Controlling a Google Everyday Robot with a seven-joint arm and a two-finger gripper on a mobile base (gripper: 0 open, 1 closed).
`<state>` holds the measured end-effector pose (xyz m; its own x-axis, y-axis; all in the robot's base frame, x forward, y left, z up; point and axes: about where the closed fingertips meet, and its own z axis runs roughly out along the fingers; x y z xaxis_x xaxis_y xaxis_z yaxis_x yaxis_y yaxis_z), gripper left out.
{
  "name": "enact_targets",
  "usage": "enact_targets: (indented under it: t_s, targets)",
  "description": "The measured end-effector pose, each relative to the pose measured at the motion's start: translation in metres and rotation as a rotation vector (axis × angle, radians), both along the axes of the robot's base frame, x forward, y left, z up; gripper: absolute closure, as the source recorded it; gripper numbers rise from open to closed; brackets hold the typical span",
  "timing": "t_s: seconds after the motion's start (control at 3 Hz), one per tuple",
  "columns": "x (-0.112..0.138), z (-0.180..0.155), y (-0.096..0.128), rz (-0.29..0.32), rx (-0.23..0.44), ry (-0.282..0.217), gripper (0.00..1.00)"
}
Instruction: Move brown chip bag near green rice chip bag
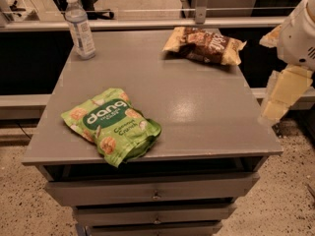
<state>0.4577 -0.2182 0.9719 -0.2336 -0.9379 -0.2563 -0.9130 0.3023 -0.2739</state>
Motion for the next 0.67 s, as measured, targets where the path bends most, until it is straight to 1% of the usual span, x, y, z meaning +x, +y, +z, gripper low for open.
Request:
enact_targets:
  t_s: [0.33,0.67]
  targets:
    - [0.052,-0.011,-0.003,-0.037,0.106,-0.087,0.0]
    - [0.113,-0.021,-0.003,-0.083,0.205,-0.172,0.0]
